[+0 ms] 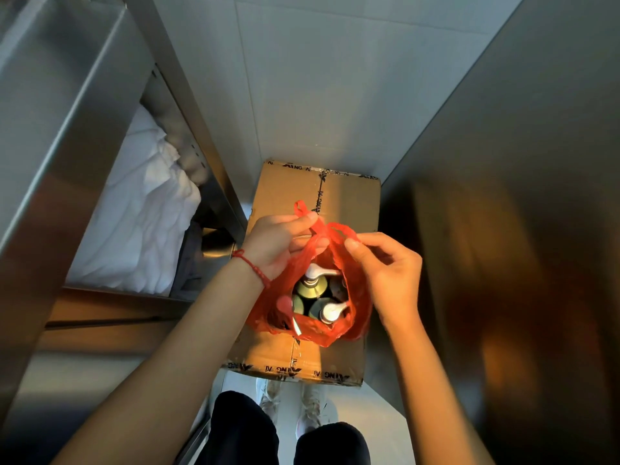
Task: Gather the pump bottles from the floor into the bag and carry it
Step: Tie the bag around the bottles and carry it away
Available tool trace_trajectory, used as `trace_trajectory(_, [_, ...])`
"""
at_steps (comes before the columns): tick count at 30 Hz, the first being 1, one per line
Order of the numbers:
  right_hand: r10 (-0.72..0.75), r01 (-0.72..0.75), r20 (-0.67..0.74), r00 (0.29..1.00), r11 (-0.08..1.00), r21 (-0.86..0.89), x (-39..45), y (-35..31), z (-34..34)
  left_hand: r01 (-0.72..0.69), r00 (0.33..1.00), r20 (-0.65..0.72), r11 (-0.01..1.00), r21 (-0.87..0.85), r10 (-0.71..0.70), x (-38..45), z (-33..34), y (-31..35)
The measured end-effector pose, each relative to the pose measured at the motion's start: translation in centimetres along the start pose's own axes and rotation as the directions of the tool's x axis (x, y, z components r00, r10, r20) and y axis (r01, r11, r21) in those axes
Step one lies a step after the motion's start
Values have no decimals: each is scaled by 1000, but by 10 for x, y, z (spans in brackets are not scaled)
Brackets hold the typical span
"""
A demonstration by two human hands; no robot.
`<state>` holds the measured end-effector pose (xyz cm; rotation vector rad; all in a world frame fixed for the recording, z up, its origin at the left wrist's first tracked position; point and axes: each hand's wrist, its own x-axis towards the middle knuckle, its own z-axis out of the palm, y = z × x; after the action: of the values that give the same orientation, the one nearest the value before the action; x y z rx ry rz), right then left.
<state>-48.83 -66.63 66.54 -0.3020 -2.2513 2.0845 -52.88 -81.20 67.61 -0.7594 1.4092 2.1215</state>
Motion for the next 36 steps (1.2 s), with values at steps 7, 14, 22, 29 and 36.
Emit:
trace_trajectory(7, [-109,142,182,977,973,-183,-4,12,9,34,999,-10,996,-78,-35,1,-5,-3])
trace_trajectory(14, [-86,99,61,994,962,-254,3,11,17,8,1000,-2,1000,-23,-8,0,-6,-2])
trace_trajectory(22, [149,-84,236,960,961,-264,16,10,19,-127,990,-32,972,198,136,-5,-5,-1])
trace_trajectory(29, [207,-114,210,956,917,-382,21,20,18,-228,947,-123,892,390,296,-8,-2,-8])
trace_trajectory(36, [263,-186,236,936,934,-304,21,16,17,-192,958,-141,926,324,248,-7,-1,-9])
